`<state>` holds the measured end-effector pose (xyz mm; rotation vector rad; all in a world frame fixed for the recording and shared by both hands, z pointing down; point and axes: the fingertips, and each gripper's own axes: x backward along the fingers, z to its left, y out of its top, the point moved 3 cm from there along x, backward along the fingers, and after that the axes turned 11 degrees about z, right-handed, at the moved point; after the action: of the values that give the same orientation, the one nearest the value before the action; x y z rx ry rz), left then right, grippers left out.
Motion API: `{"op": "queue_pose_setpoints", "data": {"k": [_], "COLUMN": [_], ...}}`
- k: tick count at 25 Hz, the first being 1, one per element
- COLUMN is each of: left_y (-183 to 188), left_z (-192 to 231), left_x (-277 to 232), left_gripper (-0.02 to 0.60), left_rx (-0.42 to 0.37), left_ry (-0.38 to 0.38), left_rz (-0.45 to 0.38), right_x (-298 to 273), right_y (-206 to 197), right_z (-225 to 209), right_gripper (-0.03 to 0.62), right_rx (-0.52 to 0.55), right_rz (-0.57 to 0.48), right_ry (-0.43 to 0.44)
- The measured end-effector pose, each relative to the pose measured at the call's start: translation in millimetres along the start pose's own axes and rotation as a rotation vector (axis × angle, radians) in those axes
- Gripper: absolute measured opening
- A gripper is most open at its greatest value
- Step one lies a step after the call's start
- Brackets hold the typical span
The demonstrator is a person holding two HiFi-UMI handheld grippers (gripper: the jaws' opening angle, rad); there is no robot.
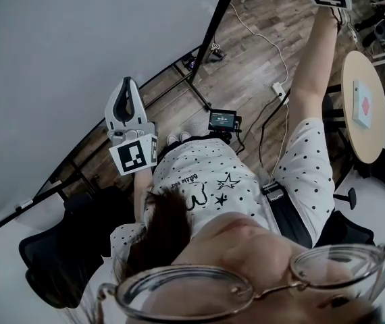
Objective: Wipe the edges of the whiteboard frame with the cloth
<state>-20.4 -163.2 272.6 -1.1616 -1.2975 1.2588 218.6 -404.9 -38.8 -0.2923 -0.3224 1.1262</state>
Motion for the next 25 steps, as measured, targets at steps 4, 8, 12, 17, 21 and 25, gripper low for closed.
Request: {"op": "queue_pose_setpoints", "data": {"k": [4,8,12,17,21,25], "left_y": [0,0,1,0,0,0], "left_z": [-2,1,3,3,6,12], "left_x": [1,0,-2,-1,-2,-6], "left_gripper": [0.02,0.02,0.02,0.02,0.02,0.02], "left_rx": [0.0,-0.02,-0.022,-0.022,-0.013,0.004], "left_ry": [-0.003,-0.003,-0.004,0.003,0.009,0.008], "left_rz": [-0.001,-0.013,-0.017,-0.02,-0.012,-0.002], "right_x": [0,-1,3,8,4,-7], "right_y": [-2,3,23,57,64,66], "right_z": [-9,-9,-2,13,15,17], "right_gripper": [0.227,0.227,0.227,0.227,0.227,0.229], "right_rx": [0.022,0.073,0.115,0.243,0.313,0.296], "right_rz": [0.019,0.042,0.034,0.009,0.052,0.051], "right_ry": [0.013,0.031,0.057,0.073,0.083,0.093]}}
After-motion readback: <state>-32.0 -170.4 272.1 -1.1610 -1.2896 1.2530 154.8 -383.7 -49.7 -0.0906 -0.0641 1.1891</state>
